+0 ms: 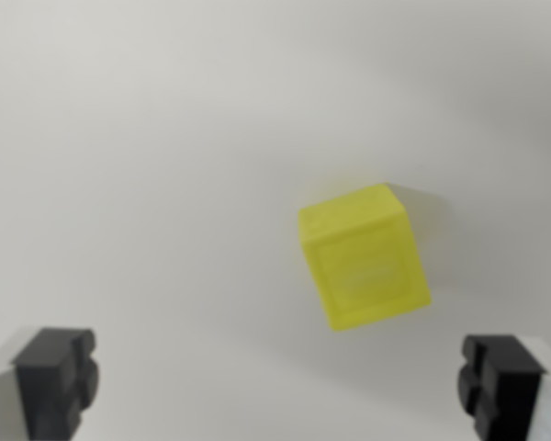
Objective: Pick yellow cube
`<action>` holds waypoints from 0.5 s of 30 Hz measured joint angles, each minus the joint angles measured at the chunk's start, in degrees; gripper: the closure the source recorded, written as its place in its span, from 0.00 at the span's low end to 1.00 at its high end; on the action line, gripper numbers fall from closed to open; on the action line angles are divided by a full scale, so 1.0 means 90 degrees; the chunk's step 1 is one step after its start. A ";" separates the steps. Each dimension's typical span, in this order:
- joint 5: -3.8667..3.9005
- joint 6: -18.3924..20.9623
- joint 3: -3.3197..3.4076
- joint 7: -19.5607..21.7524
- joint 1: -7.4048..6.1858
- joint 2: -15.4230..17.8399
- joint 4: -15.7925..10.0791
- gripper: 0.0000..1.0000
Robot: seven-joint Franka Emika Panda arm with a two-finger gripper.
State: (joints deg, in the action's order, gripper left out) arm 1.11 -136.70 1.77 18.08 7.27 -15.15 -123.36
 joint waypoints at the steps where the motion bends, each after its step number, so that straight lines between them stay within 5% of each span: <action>1: -0.0002 -0.0030 0.0000 -0.0044 0.0010 -0.0015 -0.0010 0.00; 15: -0.0034 -0.0441 -0.0001 -0.0690 0.0150 -0.0257 -0.0134 0.00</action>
State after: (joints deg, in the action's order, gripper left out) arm 0.80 -140.67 1.76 11.87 8.61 -17.46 -124.57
